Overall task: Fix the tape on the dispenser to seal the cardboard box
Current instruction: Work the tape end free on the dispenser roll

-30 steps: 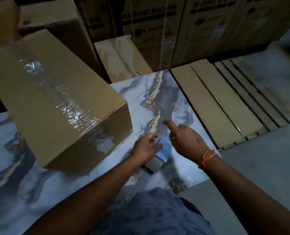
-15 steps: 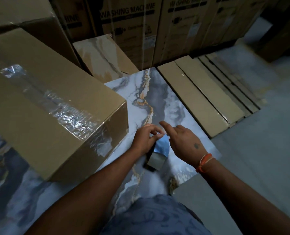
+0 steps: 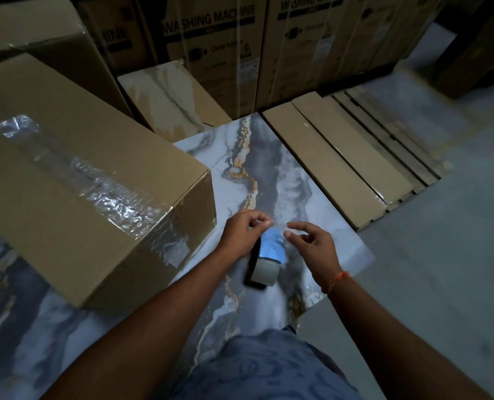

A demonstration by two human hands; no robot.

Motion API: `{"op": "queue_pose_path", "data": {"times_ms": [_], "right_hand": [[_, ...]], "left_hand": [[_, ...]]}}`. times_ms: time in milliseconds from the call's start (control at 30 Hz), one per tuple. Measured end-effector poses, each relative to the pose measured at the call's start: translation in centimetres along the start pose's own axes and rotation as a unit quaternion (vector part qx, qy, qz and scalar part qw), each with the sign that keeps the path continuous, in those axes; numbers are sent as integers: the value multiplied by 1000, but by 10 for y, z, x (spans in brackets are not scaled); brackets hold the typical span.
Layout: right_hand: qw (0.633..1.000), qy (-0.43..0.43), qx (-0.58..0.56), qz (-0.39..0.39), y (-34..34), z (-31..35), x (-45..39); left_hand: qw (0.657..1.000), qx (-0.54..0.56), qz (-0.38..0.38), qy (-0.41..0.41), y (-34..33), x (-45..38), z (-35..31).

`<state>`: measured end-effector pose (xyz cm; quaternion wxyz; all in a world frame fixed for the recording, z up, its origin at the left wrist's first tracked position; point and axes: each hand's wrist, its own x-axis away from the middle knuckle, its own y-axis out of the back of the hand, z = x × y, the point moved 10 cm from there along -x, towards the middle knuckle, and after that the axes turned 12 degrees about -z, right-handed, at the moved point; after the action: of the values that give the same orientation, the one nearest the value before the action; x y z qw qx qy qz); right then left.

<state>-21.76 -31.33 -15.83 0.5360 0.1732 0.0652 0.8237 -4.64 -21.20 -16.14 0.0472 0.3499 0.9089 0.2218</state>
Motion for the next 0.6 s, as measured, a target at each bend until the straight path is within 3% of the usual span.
{"op": "queue_pose_path", "data": {"times_ms": [267, 467, 600], "right_hand": [[998, -7, -60, -21, -6, 1, -4], [998, -7, -66, -19, -12, -4, -7], [998, -4, -63, -5, -14, -2, -5]], "left_hand": [[1000, -9, -19, 17, 5, 5, -1], [993, 39, -59, 97, 12, 12, 10], [979, 106, -21, 171, 1, 16, 21]]}}
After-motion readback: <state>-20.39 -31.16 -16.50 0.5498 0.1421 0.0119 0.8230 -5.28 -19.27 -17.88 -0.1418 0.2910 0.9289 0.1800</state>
